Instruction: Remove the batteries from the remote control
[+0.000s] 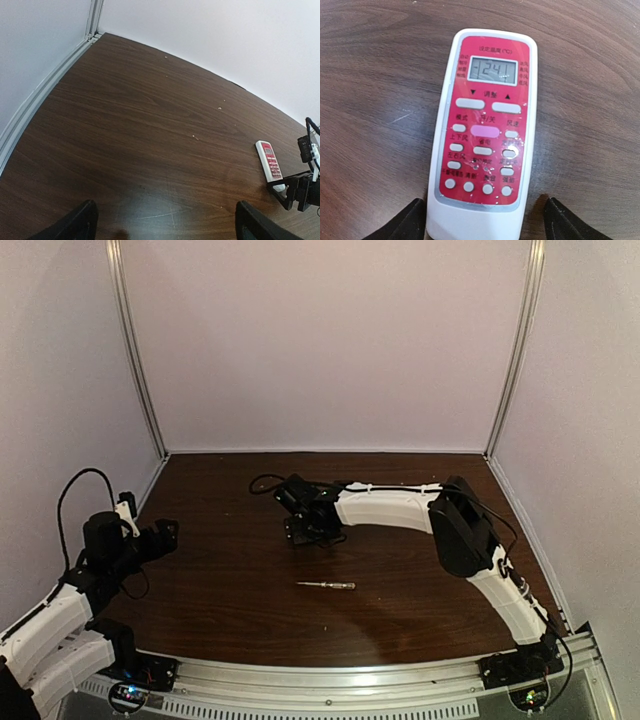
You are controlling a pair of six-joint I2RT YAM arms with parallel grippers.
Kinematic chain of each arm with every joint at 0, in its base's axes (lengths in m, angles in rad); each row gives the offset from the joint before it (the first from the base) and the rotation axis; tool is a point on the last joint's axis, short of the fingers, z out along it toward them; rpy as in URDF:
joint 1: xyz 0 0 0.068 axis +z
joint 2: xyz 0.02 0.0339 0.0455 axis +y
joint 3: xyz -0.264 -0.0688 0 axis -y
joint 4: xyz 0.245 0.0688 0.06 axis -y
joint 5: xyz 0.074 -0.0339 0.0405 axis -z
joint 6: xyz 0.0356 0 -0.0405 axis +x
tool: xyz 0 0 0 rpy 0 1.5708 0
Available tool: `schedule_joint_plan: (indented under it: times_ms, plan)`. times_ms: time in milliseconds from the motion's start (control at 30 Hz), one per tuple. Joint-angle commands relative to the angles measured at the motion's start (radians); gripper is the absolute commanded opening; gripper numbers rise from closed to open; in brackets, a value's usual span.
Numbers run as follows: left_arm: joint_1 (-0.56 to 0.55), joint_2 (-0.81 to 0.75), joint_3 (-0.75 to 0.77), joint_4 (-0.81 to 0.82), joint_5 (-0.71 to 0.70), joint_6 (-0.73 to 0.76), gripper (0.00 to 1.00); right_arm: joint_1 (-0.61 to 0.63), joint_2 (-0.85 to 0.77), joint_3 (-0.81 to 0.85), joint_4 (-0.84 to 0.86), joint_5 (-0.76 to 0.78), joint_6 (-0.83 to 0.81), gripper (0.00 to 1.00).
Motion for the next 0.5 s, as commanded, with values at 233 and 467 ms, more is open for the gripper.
schedule_joint_plan:
  times_ms: [233, 467]
  plan:
    - [-0.004, 0.049, -0.004, 0.056, -0.014, 0.005, 0.98, 0.014, 0.054, 0.030, -0.005, 0.028, -0.012, 0.76]
    - [-0.004, 0.079, 0.004, 0.068, -0.009, 0.005, 0.97, 0.013, 0.084, 0.043, 0.008, 0.042, -0.017, 0.69]
